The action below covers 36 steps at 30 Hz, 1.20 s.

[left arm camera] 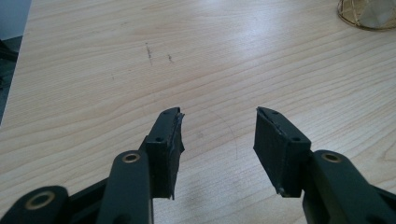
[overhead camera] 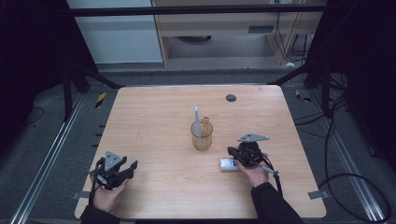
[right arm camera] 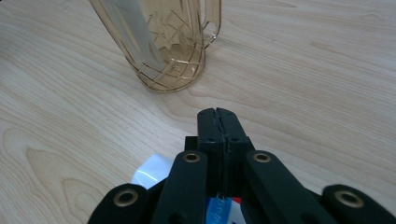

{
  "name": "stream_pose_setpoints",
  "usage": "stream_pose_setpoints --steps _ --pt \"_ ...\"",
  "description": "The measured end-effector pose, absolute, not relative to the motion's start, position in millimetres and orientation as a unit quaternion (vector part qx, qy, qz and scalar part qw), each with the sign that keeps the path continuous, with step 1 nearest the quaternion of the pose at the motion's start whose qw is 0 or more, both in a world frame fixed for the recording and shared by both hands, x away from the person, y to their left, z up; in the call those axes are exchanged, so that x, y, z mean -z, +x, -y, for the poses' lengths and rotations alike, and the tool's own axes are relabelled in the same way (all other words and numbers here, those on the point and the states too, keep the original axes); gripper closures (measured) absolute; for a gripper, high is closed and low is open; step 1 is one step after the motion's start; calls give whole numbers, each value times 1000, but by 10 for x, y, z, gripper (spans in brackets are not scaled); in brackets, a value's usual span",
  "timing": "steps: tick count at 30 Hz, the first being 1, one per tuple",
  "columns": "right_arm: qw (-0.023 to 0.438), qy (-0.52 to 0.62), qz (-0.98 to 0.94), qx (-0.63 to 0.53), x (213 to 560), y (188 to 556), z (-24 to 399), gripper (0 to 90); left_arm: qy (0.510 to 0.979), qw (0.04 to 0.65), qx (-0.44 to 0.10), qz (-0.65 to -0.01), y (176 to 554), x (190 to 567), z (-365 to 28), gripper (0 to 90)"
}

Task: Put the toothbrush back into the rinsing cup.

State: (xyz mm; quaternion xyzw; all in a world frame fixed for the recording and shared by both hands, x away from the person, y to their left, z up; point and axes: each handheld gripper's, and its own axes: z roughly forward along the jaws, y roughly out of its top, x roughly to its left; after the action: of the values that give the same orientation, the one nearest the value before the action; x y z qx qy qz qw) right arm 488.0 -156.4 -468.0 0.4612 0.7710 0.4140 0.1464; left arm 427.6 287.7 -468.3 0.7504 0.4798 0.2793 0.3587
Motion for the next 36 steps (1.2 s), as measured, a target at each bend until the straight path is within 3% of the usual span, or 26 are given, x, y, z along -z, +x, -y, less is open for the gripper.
stream_pose_setpoints --steps 36 --pt "115 438 -807 -379 4805 4780 1449 900 756 352 -263 -485 4283 4694 -2882 443"
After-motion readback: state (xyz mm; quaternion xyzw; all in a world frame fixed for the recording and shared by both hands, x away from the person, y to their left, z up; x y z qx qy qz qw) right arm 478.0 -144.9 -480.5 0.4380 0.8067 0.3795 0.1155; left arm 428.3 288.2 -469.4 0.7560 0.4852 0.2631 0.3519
